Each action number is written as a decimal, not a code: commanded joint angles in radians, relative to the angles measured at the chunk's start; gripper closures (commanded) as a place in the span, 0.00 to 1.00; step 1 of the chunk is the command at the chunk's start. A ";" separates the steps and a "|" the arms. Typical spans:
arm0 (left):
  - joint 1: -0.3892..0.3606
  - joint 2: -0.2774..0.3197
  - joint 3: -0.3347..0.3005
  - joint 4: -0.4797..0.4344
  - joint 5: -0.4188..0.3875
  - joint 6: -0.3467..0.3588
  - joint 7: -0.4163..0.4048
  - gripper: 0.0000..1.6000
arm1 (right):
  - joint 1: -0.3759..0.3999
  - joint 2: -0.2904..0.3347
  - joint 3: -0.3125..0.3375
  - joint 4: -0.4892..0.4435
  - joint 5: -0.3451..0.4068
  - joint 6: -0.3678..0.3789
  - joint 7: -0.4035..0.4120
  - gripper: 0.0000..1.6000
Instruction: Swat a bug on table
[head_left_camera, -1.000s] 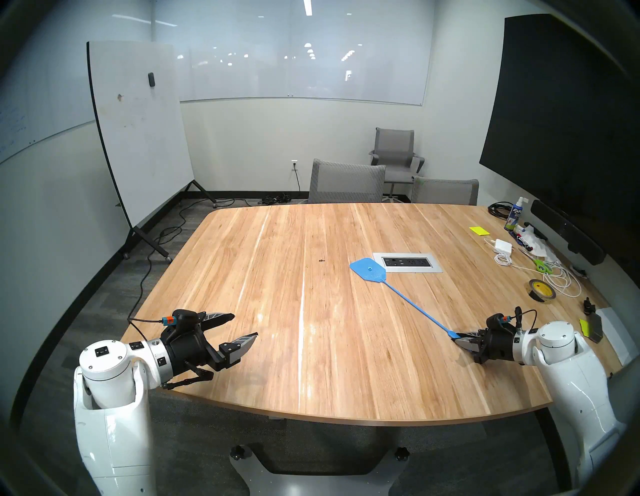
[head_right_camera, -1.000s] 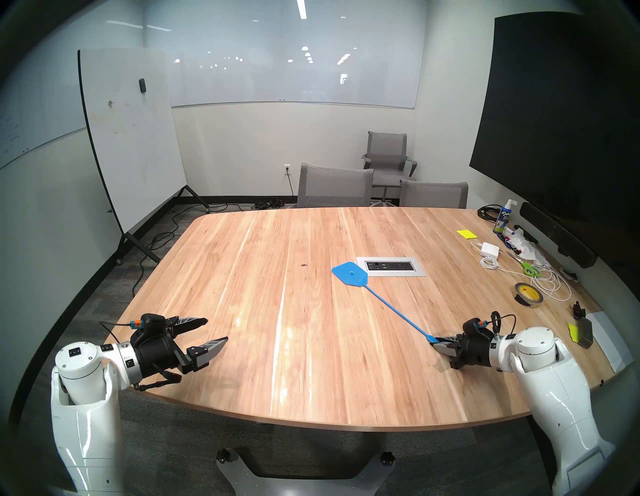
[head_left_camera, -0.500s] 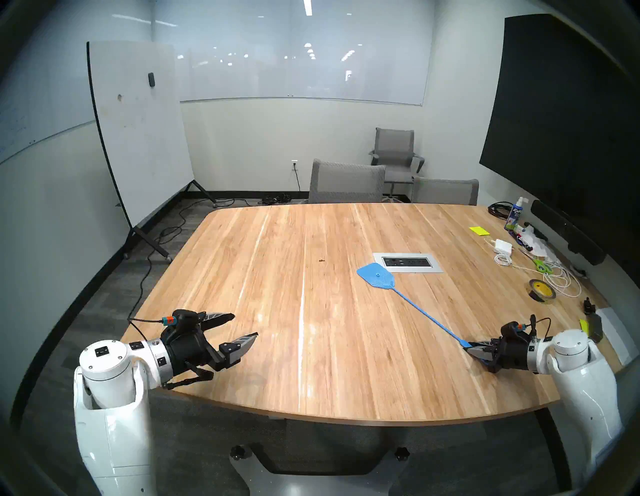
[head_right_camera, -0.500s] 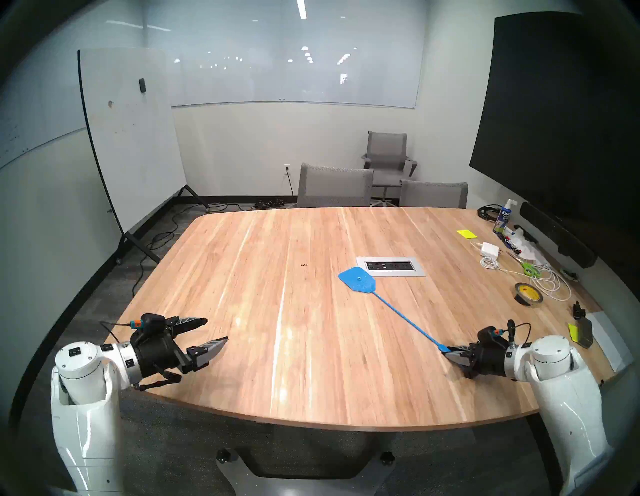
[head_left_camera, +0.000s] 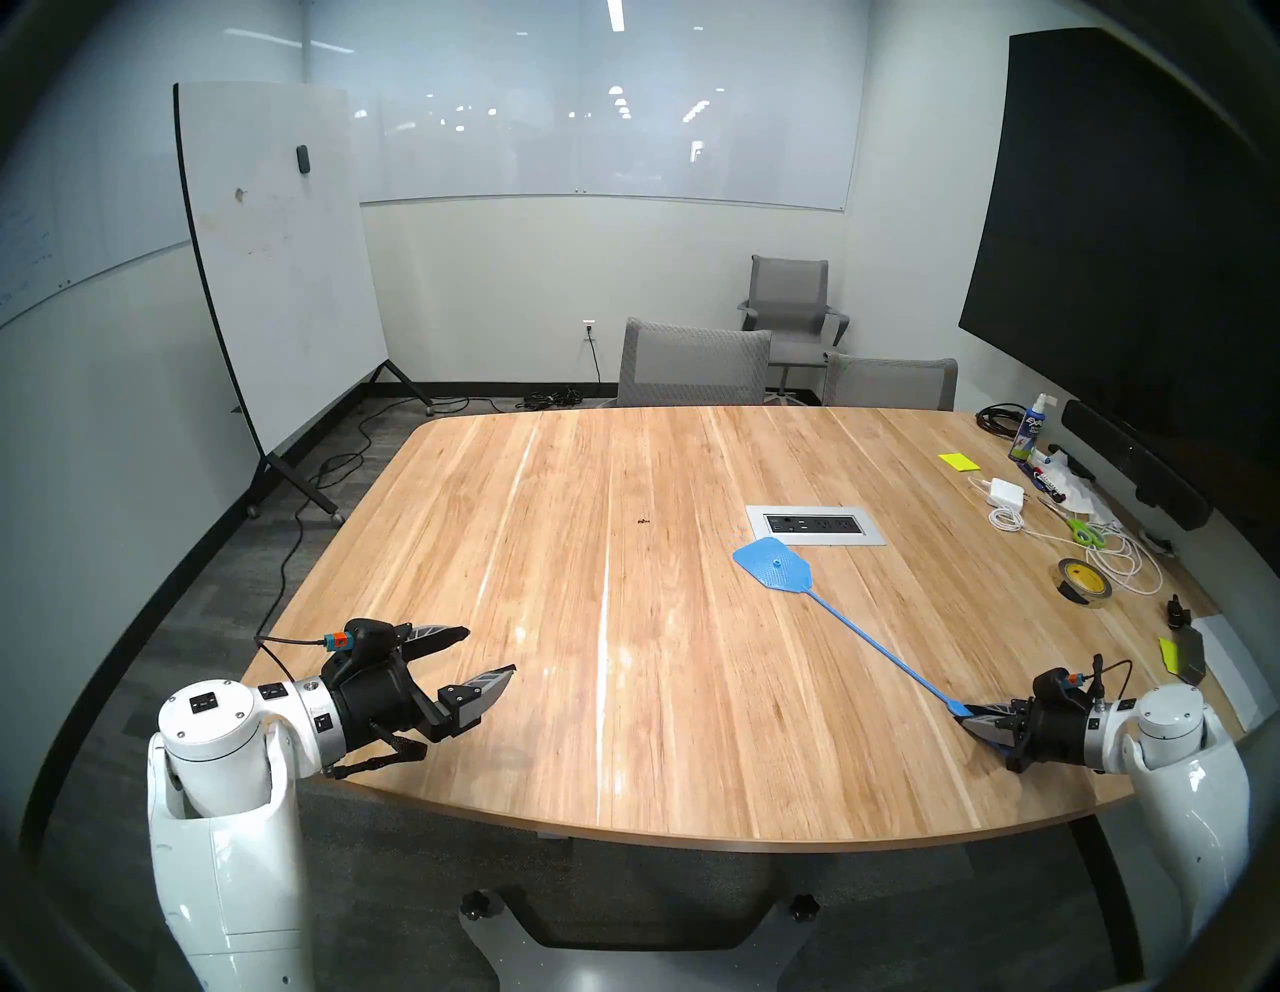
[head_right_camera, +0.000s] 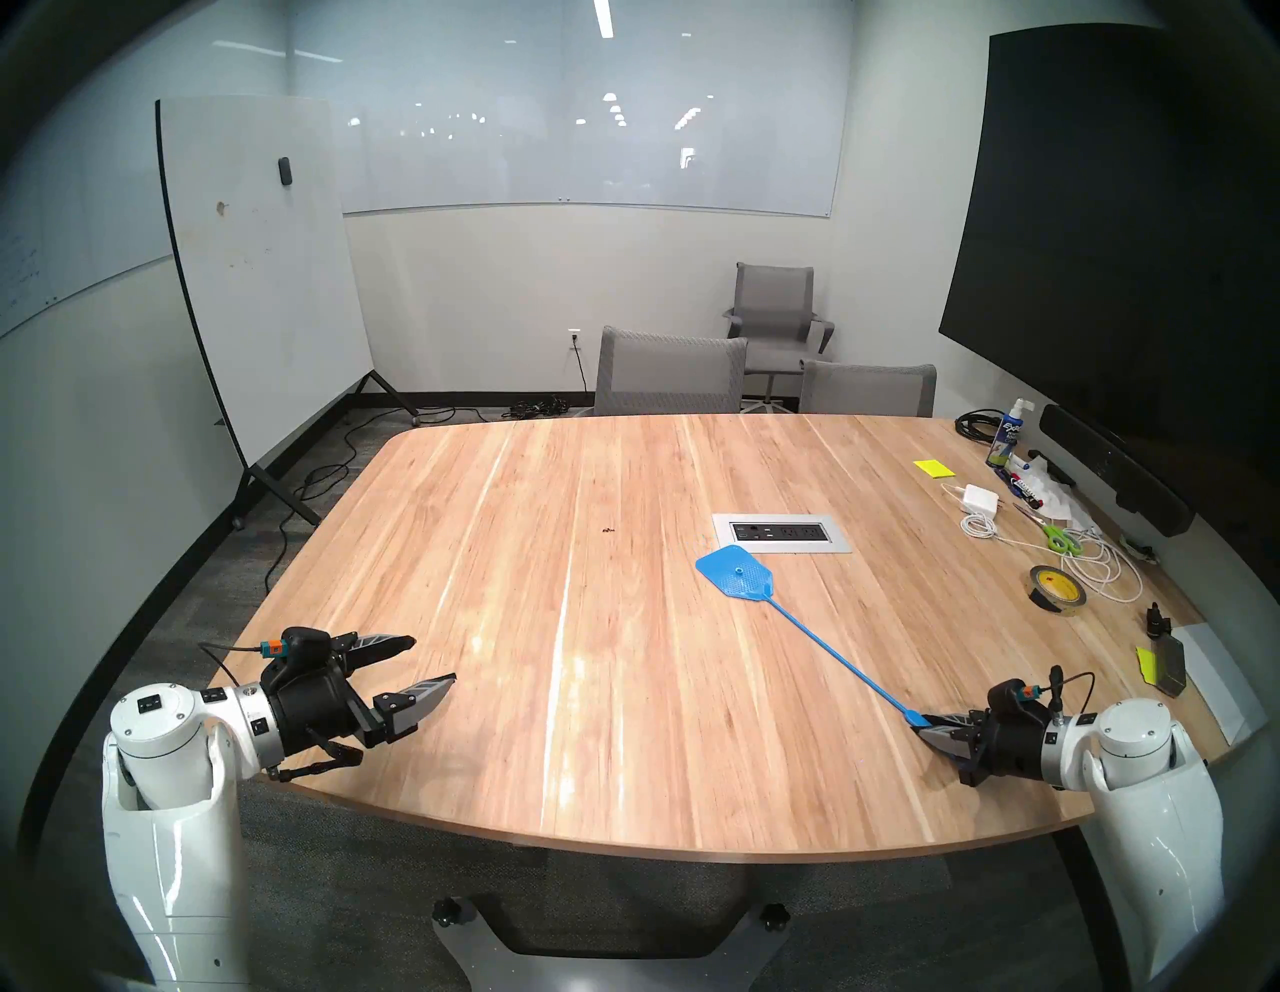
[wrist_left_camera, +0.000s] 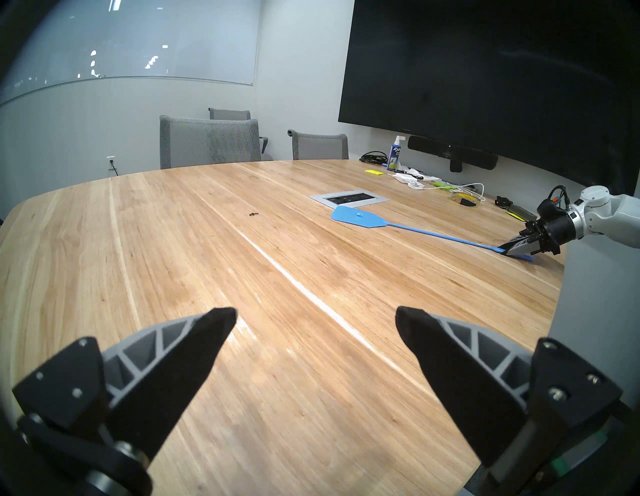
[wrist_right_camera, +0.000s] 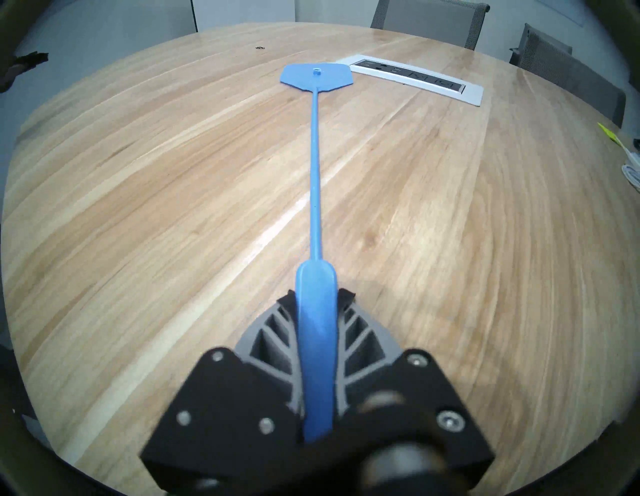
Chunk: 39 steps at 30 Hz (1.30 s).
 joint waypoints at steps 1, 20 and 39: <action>-0.002 0.000 0.002 -0.012 -0.001 -0.003 -0.003 0.00 | -0.112 -0.033 0.059 0.000 -0.039 -0.009 0.022 1.00; -0.005 -0.003 0.000 -0.011 0.002 -0.003 -0.006 0.00 | -0.282 -0.172 0.360 -0.097 -0.117 -0.065 0.159 1.00; -0.005 -0.007 -0.002 -0.014 0.007 -0.004 -0.010 0.00 | -0.422 -0.310 0.519 -0.208 -0.167 -0.137 0.185 1.00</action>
